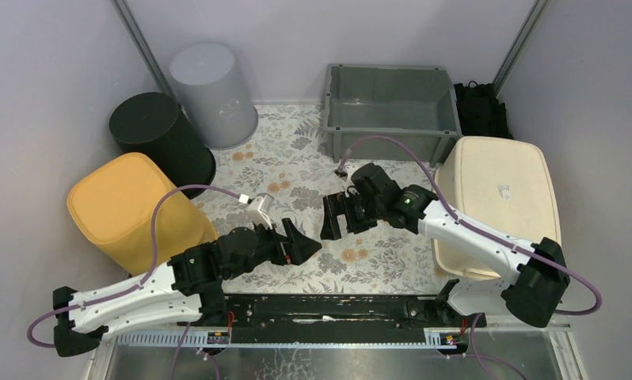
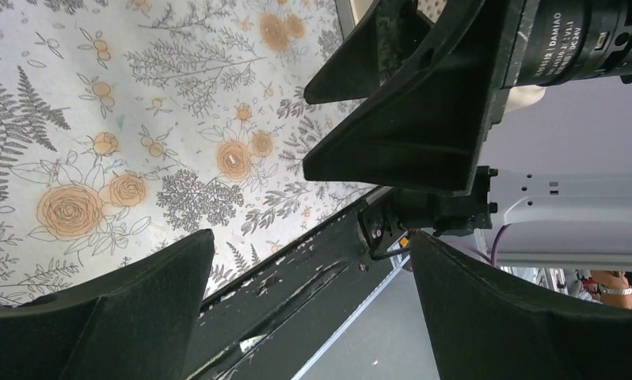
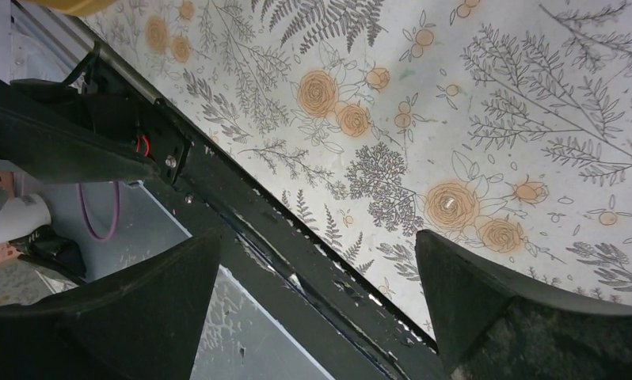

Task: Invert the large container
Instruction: Move the container to the corner of the board.

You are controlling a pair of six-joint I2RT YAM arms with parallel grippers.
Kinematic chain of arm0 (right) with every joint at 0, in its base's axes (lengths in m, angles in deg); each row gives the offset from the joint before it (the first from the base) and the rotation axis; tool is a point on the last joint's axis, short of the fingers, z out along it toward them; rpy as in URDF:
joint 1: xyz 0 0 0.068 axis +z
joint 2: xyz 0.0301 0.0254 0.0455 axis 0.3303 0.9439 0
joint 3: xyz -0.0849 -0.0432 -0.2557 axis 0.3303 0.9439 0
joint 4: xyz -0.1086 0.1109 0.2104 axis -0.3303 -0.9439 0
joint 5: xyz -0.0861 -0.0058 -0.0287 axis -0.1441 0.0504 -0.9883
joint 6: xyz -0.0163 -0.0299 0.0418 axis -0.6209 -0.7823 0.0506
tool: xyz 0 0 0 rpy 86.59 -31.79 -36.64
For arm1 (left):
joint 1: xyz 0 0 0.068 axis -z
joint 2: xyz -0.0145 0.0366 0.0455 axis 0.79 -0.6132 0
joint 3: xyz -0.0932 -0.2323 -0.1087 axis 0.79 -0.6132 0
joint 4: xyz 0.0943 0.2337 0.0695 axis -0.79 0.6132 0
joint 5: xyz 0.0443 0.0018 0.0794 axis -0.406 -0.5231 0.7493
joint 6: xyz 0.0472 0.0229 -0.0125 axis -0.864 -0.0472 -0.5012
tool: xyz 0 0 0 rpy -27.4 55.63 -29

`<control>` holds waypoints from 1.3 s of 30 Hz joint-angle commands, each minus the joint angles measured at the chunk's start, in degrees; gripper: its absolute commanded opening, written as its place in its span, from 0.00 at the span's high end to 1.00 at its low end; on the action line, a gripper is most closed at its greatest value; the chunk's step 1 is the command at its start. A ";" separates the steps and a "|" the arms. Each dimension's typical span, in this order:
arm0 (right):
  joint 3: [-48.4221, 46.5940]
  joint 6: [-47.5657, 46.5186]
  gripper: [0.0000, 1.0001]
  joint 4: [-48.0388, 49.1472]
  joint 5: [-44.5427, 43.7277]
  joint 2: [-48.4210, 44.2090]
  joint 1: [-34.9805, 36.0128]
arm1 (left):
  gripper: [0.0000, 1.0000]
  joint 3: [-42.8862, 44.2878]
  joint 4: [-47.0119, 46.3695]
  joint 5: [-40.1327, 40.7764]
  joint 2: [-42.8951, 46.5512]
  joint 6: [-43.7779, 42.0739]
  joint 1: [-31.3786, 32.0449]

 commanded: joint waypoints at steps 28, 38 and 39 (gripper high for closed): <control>22.10 7.09 0.01 20.76 -4.41 -5.19 1.64 | 0.00 4.45 -22.84 -15.10 -19.27 -11.50 -10.96; 25.73 8.40 0.01 19.75 -6.78 -9.96 1.62 | 0.00 7.39 -28.42 -27.28 -30.19 -12.47 -24.01; 26.13 8.61 0.01 19.94 -6.87 -10.17 1.63 | 0.00 6.41 -29.05 -27.34 -29.65 -12.08 -24.10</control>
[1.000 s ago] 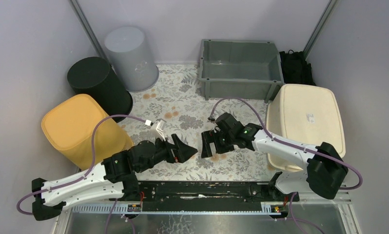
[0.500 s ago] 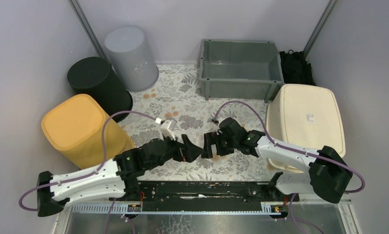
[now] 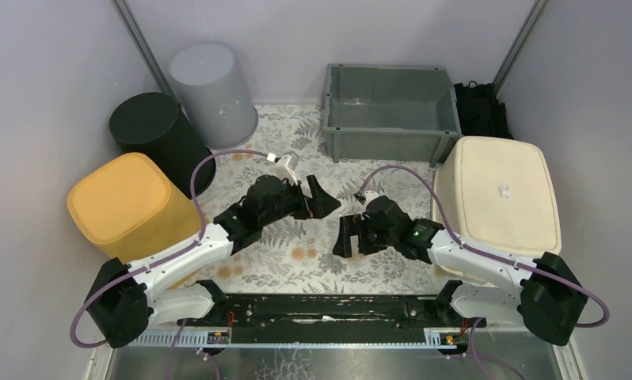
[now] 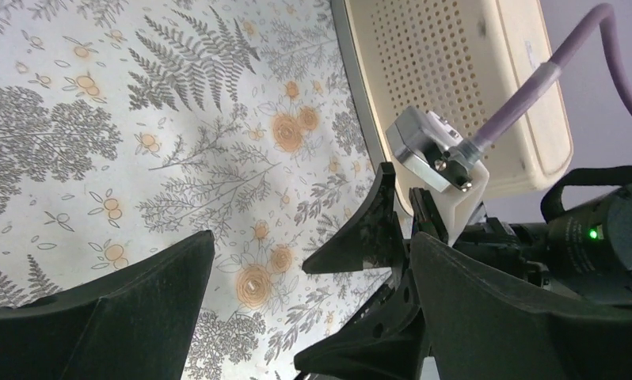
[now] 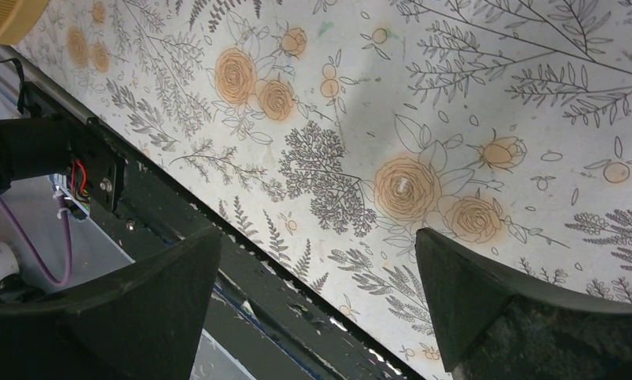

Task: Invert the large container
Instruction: Move the container to the corner of the board.

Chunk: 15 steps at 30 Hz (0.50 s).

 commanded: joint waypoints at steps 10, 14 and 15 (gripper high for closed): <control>0.82 2.39 0.00 4.54 0.14 1.68 0.46 | 0.00 -6.70 -3.79 -2.75 8.39 -0.88 -0.74; -0.46 3.13 0.00 4.87 1.46 3.64 0.46 | 0.00 -8.55 -4.29 -3.01 10.33 -0.24 -0.68; -0.42 3.23 0.01 5.18 1.61 3.73 0.45 | 0.00 -8.84 -4.27 -2.91 10.81 -0.22 -0.76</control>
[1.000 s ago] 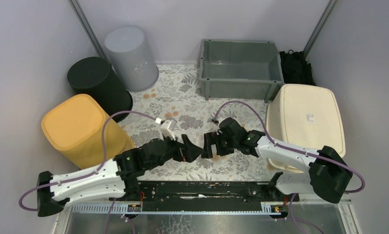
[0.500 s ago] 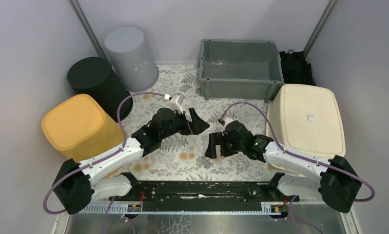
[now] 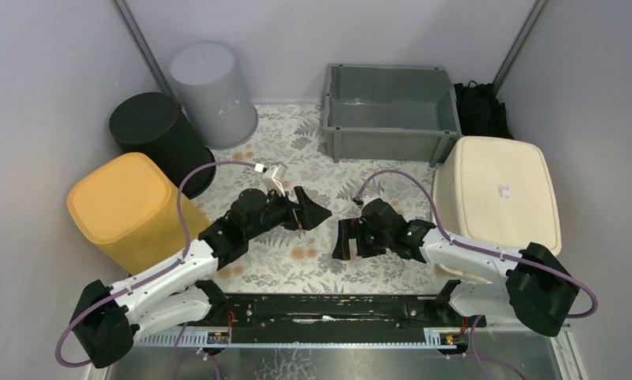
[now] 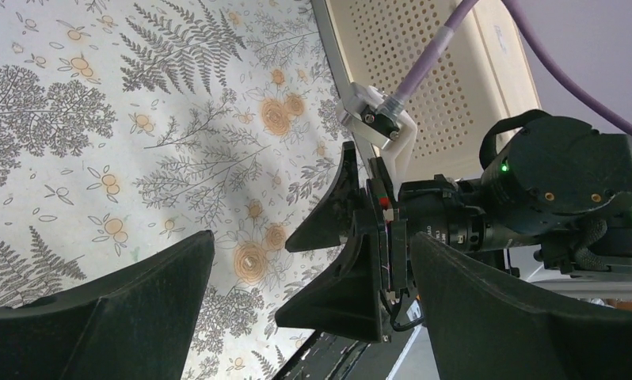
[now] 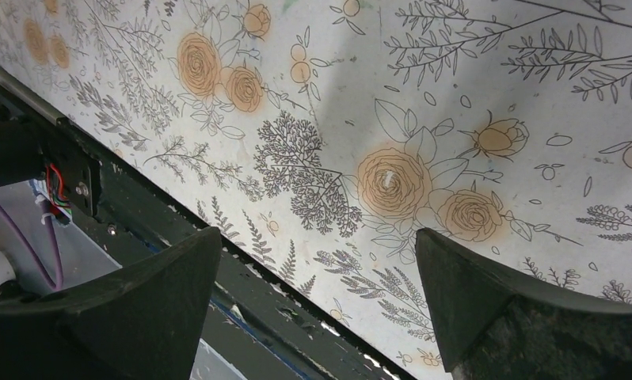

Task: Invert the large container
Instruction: Move the container to the corner of the board.

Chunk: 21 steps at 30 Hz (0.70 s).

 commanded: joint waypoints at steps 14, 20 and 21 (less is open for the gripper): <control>-5.36 0.95 0.00 2.81 3.17 3.71 0.47 | 0.00 -2.86 -1.79 -0.08 4.90 0.22 -0.77; -2.71 2.11 0.00 3.94 3.36 2.19 0.50 | 0.00 -3.35 -1.29 -0.07 6.05 0.55 -0.77; -2.17 2.35 0.01 4.30 3.36 1.78 0.50 | 0.00 -3.49 -1.25 -0.03 6.21 0.64 -0.81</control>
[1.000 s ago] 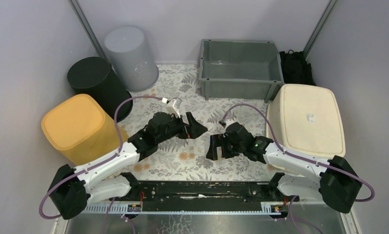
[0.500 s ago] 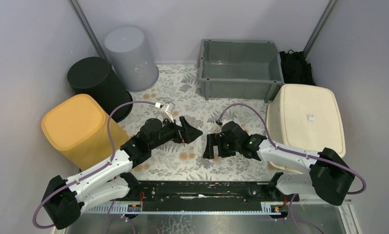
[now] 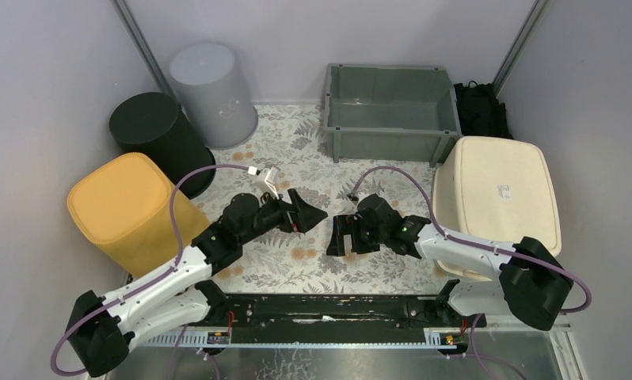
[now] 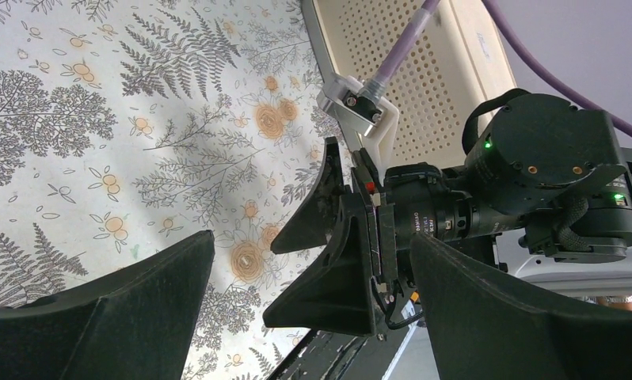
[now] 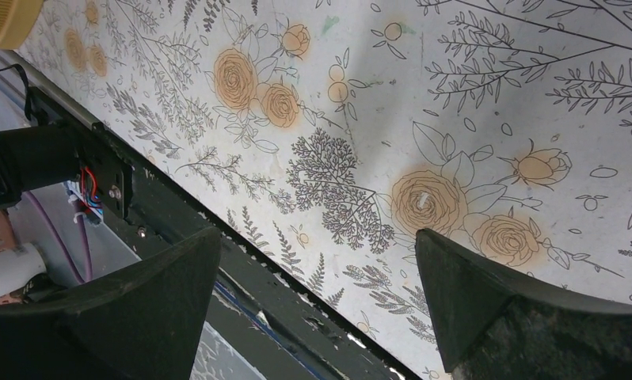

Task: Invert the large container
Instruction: Move the container to the corner of the board, then move the container to the center of the board.

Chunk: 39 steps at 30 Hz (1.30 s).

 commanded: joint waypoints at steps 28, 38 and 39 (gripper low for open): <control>1.51 1.43 0.00 4.40 2.10 -0.92 0.54 | 0.00 -1.43 -0.72 -0.08 1.72 0.71 -1.07; 1.59 1.81 0.00 4.71 2.51 -0.44 0.54 | 0.00 -1.31 -0.06 -0.33 2.44 0.69 -1.33; 1.60 1.84 0.00 4.79 2.62 -0.40 0.50 | 0.00 -1.32 -0.05 -0.29 2.45 0.71 -1.36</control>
